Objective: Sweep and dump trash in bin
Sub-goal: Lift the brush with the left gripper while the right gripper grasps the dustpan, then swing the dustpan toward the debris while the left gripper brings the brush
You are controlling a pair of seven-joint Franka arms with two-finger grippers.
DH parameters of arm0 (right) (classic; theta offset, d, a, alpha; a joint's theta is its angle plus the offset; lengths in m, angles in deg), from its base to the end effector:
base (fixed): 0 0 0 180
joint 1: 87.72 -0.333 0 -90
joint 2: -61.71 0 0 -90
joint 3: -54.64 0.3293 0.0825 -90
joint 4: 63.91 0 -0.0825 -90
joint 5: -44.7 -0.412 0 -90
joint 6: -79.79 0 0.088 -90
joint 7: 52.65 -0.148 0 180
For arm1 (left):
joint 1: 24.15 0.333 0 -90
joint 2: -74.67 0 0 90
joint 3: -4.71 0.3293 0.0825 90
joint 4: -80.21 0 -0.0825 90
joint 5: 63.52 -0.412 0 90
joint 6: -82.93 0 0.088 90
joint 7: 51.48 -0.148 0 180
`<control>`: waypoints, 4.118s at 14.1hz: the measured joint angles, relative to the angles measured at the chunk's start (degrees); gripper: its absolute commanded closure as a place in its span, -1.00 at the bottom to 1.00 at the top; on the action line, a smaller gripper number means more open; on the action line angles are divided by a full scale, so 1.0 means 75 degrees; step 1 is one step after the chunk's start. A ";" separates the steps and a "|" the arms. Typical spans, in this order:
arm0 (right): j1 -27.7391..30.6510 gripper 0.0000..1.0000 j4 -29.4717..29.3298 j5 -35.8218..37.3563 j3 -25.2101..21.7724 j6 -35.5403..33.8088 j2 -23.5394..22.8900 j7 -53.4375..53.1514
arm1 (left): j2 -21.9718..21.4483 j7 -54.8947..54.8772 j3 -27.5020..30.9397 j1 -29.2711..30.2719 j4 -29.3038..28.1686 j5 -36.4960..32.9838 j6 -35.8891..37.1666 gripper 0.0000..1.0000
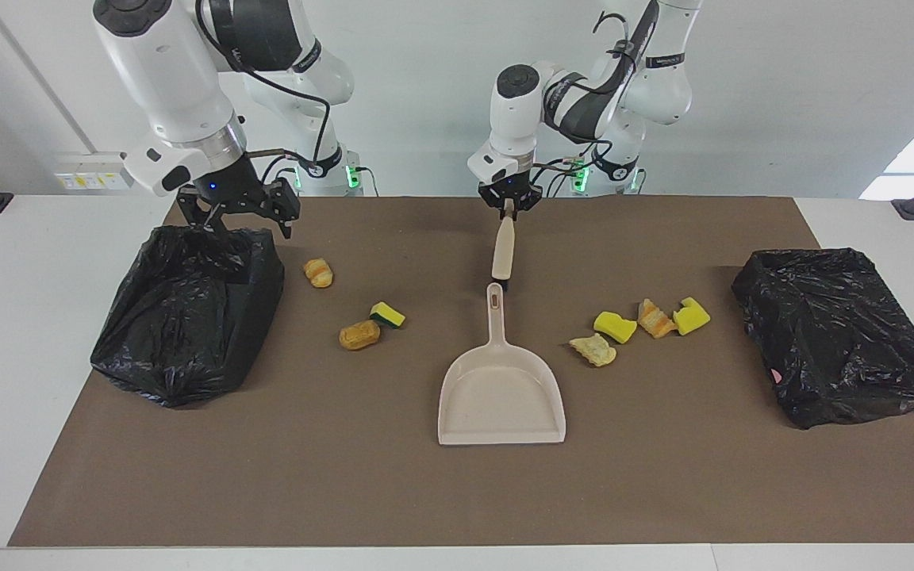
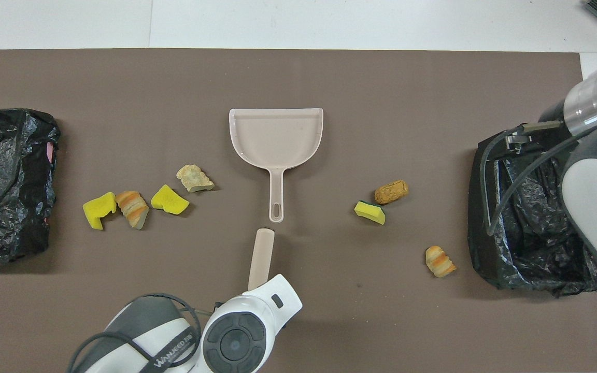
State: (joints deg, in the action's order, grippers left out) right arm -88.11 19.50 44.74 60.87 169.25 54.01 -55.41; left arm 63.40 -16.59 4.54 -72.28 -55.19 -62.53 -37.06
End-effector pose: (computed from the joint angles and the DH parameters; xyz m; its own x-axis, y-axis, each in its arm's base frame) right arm 0.6192 0.0676 0.5728 0.9974 0.0667 -0.0286 0.0664 -0.9977 -0.0125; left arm 0.3189 -0.3601 0.3552 0.9729 -0.2214 -0.0671 -0.2238 -0.9742 -0.0301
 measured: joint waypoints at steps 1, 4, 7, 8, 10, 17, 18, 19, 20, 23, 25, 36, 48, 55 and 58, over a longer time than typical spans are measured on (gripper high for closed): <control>-0.0073 -1.00 -0.0029 -0.0001 0.0010 0.0085 -0.0068 -0.0025 | -0.0139 -0.0112 0.0009 0.0202 0.0107 -0.0003 0.0252 1.00; -0.0215 -1.00 -0.0378 -0.0007 0.0024 0.0240 -0.0272 -0.0065 | -0.0844 -0.0210 0.0035 0.0960 0.0281 -0.0029 0.1443 1.00; -0.0559 -1.00 -0.0500 -0.0184 0.0056 0.0373 -0.0459 -0.0862 | -0.1291 -0.0403 0.0063 0.2218 0.0497 -0.0059 0.2053 1.00; -0.0790 -1.00 -0.0497 -0.0186 0.0073 0.0399 -0.0523 -0.1257 | -0.1285 -0.0708 0.0073 0.2674 0.0565 -0.0075 0.2057 1.00; -0.1292 -1.00 -0.0487 -0.0183 0.0101 0.0589 -0.0655 -0.1764 | -0.1193 -0.1644 0.0084 0.3618 0.0623 -0.0097 0.2056 1.00; -0.2557 -1.00 -0.0380 -0.0038 0.0106 0.2309 -0.1864 -0.2870 | -0.0460 -0.3948 0.0103 0.6402 0.0610 -0.0112 0.1222 1.00; -0.2770 -1.00 -0.0374 0.0102 0.0106 0.2531 -0.2091 -0.3077 | -0.0284 -0.3953 0.0100 0.6569 0.0609 -0.0113 0.1058 1.00; -0.3011 -1.00 -0.0372 0.0320 0.0108 0.2761 -0.2329 -0.3420 | -0.0079 -0.3954 0.0098 0.6691 0.0607 -0.0157 0.0899 1.00; -0.3246 -1.00 -0.0372 0.0511 0.0110 0.2975 -0.2550 -0.3718 | 0.0130 -0.3954 0.0097 0.6746 0.0605 -0.0256 0.0737 1.00; -0.3939 -1.00 -0.0373 0.0947 0.0103 0.3573 -0.3074 -0.4362 | 0.0728 -0.3919 0.0044 0.6756 0.0605 -0.0387 0.0423 1.00; -0.4137 -0.71 -0.0361 0.1071 0.0102 0.3674 -0.3165 -0.4569 | 0.0839 -0.3910 -0.0011 0.6745 0.0600 -0.0400 0.0354 1.00; -0.4229 1.00 0.0637 0.1072 0.0100 0.4425 -0.3104 -0.4665 | 0.0796 -0.3627 -0.0033 0.6254 0.1444 -0.0250 0.0872 1.00; -0.3493 1.00 0.0681 0.0997 0.0082 0.2777 -0.1783 -0.1001 | 0.1292 -0.4036 0.0004 0.6773 0.1329 -0.0256 0.0870 1.00; -0.2359 1.00 0.0884 0.0920 0.0071 0.1624 -0.1493 0.4285 | 0.1085 -0.3273 -0.0113 0.5420 0.0716 -0.0176 0.0650 1.00; -0.2219 1.00 0.1054 0.0923 0.0070 0.1717 -0.1486 0.5734 | 0.1057 -0.2558 -0.0149 0.4624 0.0707 0.0222 0.0646 1.00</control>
State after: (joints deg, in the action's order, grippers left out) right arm -104.76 27.40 51.66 61.39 182.13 42.86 -12.40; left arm 71.33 -35.78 3.42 -37.60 -49.89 -60.86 -32.21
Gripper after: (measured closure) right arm 0.687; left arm 0.749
